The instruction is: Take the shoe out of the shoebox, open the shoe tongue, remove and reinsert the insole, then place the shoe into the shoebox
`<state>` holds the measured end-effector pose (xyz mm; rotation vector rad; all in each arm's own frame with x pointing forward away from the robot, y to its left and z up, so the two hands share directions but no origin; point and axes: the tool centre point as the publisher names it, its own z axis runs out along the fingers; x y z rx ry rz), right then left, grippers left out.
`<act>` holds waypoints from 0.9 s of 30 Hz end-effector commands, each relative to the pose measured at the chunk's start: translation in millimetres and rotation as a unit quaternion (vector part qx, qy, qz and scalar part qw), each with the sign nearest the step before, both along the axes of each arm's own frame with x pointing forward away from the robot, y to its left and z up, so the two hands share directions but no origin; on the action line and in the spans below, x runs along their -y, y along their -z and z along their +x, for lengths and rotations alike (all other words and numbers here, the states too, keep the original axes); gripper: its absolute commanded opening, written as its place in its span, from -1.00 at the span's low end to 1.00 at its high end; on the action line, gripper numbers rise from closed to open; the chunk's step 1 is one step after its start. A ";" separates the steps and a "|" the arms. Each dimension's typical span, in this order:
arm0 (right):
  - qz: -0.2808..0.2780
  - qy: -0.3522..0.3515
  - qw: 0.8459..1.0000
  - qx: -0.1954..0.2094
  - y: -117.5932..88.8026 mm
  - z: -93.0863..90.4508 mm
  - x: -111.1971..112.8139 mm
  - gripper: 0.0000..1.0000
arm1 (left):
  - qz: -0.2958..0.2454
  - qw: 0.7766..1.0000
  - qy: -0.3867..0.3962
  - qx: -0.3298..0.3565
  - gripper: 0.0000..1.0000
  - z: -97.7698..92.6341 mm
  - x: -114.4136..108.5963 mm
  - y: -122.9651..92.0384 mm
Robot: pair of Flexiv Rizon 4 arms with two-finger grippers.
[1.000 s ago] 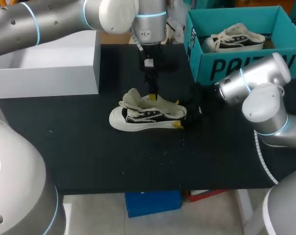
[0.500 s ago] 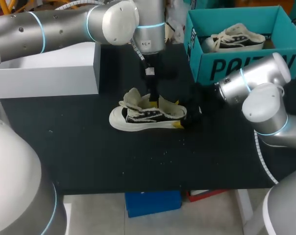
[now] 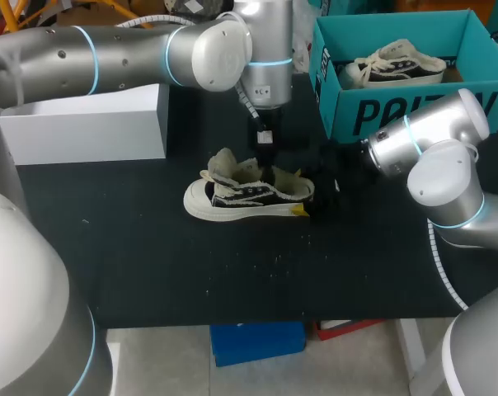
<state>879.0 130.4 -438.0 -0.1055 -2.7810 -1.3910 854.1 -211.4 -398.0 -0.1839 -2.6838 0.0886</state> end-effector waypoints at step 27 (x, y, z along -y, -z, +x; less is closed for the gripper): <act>0.000 0.001 1.000 0.000 2.1 0.9 -0.5 -1.00 | 0.007 0.999 -0.022 0.033 -0.42 -20.7 -2.5 25.3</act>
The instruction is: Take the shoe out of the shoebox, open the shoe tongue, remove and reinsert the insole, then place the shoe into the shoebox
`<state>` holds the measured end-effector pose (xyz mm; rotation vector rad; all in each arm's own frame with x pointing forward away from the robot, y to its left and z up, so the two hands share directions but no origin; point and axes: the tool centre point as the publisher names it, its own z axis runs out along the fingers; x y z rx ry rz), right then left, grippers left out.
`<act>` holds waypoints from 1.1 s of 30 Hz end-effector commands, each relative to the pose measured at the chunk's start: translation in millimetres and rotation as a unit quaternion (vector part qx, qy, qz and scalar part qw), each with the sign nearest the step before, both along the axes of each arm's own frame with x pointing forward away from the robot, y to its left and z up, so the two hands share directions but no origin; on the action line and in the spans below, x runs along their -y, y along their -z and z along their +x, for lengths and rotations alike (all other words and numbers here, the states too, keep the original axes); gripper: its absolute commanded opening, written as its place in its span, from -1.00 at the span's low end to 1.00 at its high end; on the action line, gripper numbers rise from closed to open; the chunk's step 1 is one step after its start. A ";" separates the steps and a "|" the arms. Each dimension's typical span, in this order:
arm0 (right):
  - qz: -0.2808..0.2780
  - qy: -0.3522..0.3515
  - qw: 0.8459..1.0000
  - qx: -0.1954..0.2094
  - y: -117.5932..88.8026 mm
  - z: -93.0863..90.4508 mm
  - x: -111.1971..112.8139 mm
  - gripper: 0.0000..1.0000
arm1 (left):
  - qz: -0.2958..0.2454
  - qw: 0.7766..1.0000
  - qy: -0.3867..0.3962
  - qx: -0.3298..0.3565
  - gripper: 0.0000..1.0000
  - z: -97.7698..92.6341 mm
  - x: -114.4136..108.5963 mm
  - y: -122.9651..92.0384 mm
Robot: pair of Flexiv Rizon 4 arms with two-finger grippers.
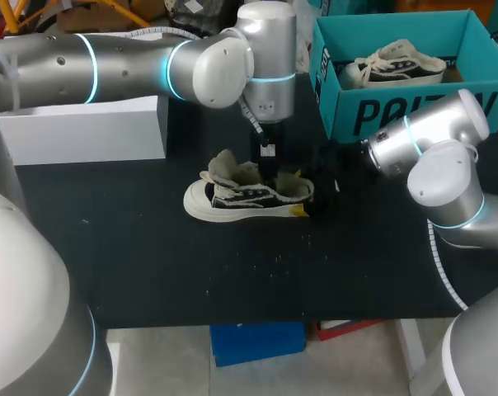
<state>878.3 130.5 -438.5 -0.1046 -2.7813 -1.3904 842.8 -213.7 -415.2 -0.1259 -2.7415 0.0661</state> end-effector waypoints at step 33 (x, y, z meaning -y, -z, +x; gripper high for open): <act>0.000 0.001 1.000 -0.001 1.6 1.6 -0.4 -1.00 | 0.134 0.976 0.032 0.167 -0.54 2.5 -24.7 17.3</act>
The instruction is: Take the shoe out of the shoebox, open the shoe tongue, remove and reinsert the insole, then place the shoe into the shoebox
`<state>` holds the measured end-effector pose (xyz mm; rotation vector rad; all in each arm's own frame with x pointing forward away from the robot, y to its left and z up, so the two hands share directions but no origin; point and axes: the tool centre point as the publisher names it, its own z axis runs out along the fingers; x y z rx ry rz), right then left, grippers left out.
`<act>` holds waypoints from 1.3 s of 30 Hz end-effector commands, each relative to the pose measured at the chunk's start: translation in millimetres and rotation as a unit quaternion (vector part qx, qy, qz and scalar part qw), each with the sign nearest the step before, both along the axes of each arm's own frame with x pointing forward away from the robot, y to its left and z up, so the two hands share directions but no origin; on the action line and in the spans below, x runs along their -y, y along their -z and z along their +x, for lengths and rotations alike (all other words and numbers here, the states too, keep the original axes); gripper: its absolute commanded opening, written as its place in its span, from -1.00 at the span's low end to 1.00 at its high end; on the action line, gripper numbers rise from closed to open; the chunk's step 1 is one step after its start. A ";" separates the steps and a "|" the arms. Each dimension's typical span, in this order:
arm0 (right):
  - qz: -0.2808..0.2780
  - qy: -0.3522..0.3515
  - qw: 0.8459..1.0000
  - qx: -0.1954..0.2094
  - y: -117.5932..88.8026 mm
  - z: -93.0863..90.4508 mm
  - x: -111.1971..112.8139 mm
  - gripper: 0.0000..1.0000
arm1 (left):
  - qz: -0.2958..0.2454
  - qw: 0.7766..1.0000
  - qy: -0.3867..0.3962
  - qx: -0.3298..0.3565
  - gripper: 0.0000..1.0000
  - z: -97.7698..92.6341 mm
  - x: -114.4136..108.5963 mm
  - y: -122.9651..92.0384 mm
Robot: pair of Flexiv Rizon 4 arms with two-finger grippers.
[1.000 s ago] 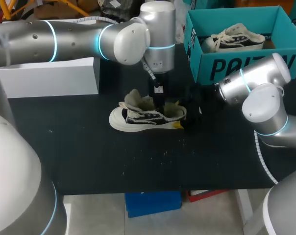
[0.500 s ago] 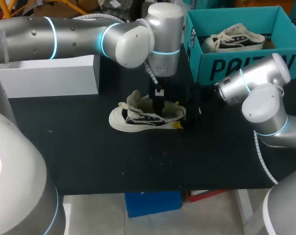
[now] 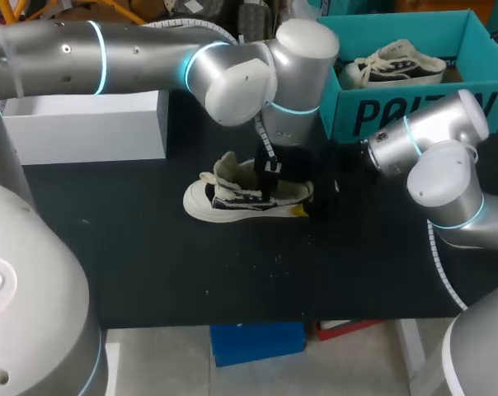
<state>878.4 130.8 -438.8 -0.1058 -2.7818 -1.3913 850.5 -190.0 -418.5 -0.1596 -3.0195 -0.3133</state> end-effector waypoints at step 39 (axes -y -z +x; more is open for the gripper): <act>0.000 0.000 1.000 -0.001 1.3 1.6 0.0 -1.00 | 0.033 0.991 -0.002 0.126 -1.00 40.4 -44.7 48.4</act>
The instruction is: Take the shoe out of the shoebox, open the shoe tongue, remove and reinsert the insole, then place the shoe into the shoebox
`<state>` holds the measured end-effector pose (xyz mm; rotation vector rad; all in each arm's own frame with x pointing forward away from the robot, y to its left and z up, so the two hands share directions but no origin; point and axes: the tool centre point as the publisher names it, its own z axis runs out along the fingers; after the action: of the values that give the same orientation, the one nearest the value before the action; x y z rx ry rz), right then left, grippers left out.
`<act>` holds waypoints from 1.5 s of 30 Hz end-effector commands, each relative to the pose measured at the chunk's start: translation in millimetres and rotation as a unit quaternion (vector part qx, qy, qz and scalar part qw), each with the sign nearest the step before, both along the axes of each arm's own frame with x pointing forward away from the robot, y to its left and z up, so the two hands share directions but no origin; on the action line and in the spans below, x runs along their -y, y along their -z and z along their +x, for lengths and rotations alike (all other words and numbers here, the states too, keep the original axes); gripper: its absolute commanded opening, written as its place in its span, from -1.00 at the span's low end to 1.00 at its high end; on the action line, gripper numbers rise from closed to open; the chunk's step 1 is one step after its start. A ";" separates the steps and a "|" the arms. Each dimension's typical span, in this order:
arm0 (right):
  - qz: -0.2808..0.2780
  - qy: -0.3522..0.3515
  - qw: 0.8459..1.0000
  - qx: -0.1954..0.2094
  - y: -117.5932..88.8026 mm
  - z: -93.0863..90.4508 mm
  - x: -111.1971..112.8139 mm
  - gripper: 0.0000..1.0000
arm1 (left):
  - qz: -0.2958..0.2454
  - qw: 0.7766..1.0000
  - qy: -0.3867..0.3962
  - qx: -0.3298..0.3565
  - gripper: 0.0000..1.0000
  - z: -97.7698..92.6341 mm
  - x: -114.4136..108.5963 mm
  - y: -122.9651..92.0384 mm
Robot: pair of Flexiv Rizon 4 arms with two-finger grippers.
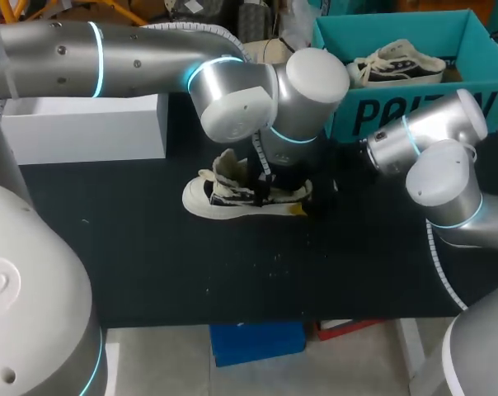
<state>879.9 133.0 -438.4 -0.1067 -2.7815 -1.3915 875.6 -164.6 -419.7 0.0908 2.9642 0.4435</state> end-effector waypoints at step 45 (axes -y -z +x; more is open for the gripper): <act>0.000 0.000 1.000 -0.001 1.7 0.1 2.2 -1.00 | -0.090 0.989 0.092 -0.078 -1.00 13.6 23.3 -26.5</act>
<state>879.6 130.1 -438.2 -0.1061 -2.7809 -1.3928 889.6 -192.5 -396.8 0.3851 3.0947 0.1916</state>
